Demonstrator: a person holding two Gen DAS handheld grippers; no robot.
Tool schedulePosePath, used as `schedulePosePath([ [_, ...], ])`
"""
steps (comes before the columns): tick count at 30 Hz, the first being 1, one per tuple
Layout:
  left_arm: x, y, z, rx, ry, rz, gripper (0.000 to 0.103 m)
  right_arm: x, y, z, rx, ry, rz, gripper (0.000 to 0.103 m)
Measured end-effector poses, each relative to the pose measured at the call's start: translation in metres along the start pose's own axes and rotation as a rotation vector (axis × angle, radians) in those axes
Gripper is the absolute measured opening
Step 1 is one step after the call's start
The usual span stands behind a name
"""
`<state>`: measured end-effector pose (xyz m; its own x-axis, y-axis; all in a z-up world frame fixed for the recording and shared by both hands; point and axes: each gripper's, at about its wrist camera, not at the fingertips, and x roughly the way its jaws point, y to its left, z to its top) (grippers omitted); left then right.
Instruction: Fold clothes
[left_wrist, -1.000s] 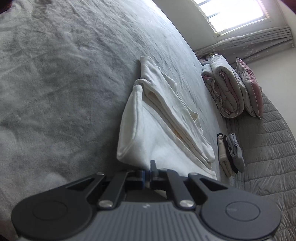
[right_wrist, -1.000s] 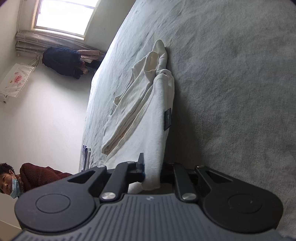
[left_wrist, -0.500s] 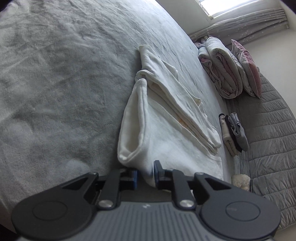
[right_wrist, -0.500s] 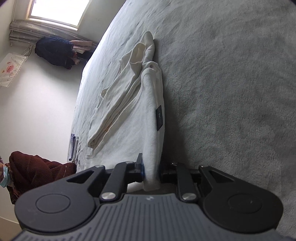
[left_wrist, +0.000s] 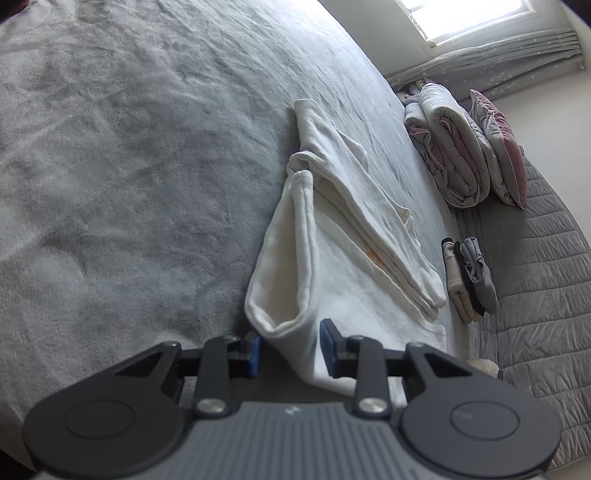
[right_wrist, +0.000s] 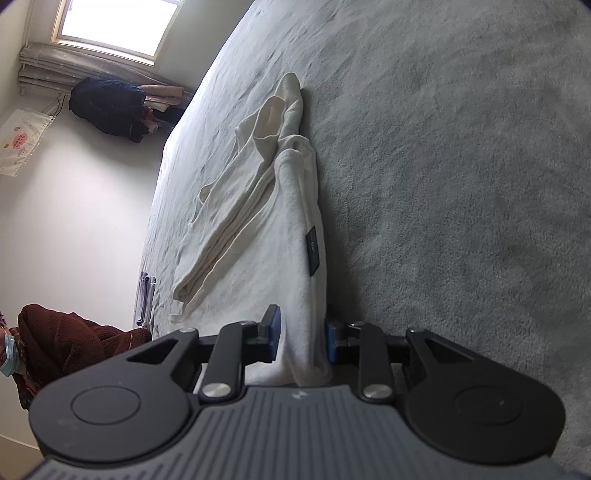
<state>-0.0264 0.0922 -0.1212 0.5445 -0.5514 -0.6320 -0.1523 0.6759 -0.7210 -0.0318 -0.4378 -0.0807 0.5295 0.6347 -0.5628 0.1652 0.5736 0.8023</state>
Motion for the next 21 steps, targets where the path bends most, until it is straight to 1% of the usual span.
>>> schedulePosePath([
  [4,0.0,-0.001,0.0,-0.002,0.005,-0.001,0.032,0.004,0.0,0.003,-0.002,0.001,-0.003,0.03],
  [8,0.0,0.0,0.001,-0.004,0.007,0.0,0.033,-0.003,-0.009,0.0,-0.007,0.005,-0.009,0.03],
  [16,0.0,0.001,0.001,-0.009,0.011,0.0,0.033,0.008,-0.002,0.009,-0.011,0.01,-0.02,0.03],
  [18,-0.001,0.0,0.002,-0.007,0.013,0.002,0.034,0.008,-0.002,0.011,-0.01,0.01,-0.026,0.03],
  [21,-0.004,0.001,0.002,-0.018,0.006,0.004,0.039,0.007,-0.001,0.012,-0.007,0.007,-0.035,0.03],
])
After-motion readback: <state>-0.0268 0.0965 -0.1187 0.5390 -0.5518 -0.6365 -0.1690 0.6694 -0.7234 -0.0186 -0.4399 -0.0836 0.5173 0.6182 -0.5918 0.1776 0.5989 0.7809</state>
